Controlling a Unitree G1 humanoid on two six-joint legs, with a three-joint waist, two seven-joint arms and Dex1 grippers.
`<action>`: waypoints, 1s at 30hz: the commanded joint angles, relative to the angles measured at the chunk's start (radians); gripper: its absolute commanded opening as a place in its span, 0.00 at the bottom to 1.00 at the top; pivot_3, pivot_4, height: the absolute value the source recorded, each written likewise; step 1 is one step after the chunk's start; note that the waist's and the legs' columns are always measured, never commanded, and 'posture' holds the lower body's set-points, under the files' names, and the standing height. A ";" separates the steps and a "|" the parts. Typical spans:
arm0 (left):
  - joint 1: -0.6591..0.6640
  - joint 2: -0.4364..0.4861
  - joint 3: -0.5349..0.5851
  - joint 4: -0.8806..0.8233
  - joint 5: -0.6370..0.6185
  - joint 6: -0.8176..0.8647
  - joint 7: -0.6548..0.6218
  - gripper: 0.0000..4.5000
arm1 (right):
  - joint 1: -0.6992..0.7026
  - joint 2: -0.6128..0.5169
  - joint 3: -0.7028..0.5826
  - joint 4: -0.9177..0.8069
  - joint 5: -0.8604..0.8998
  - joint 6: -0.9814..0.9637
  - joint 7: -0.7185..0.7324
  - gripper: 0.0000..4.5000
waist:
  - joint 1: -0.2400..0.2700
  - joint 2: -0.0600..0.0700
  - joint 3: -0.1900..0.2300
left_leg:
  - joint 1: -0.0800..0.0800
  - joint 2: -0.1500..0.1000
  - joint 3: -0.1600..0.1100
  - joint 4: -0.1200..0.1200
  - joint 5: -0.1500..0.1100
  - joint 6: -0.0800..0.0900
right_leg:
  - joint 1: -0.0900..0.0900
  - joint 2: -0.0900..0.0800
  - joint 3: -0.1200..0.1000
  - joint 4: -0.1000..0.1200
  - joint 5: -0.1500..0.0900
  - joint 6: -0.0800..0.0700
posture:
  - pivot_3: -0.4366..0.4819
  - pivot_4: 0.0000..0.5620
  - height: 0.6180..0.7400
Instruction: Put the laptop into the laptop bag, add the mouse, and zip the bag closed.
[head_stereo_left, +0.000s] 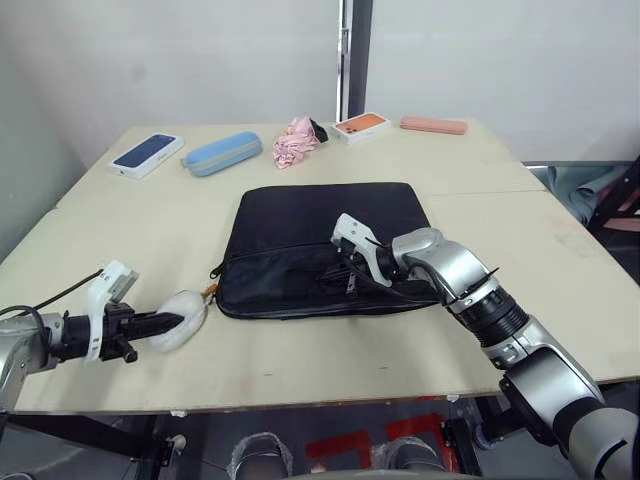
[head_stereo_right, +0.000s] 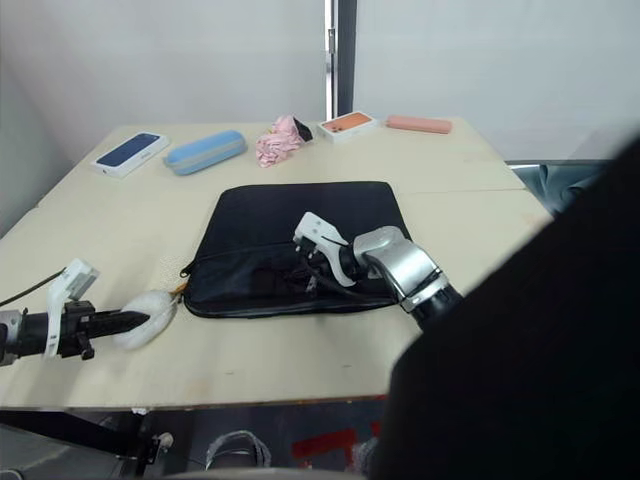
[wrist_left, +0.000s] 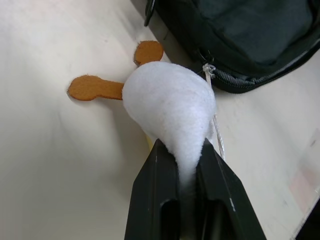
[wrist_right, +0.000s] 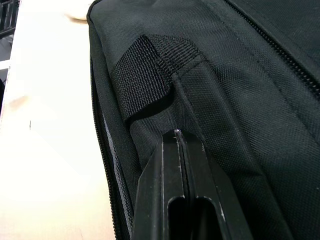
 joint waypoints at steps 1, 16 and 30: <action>0.097 0.022 0.029 -0.076 -0.020 -0.010 -0.053 0.01 | 0.015 -0.022 0.022 0.055 -0.041 0.036 -0.015 0.00 | -0.003 0.000 0.000 | 0.000 0.000 0.001 0.000 0.000 0.000 | 0.000 0.000 0.001 -0.001 0.000 0.000 | 0.48 0.27 1.00; 0.017 -0.045 -0.190 -0.374 0.018 -0.010 0.110 0.01 | 0.006 -0.023 0.028 0.057 -0.041 0.046 -0.008 0.00 | 0.002 0.001 -0.001 | 0.004 0.000 0.002 -0.001 0.000 0.000 | 0.002 0.000 0.001 0.000 0.000 0.000 | 0.48 0.27 1.00; -0.179 -0.064 -0.477 -0.482 0.118 -0.051 0.115 0.01 | -0.004 -0.028 0.030 0.049 -0.040 0.062 0.000 0.00 | 0.015 0.000 -0.003 | 0.005 0.000 0.002 0.002 0.000 0.000 | 0.004 0.000 0.001 0.003 0.000 0.000 | 0.48 0.27 1.00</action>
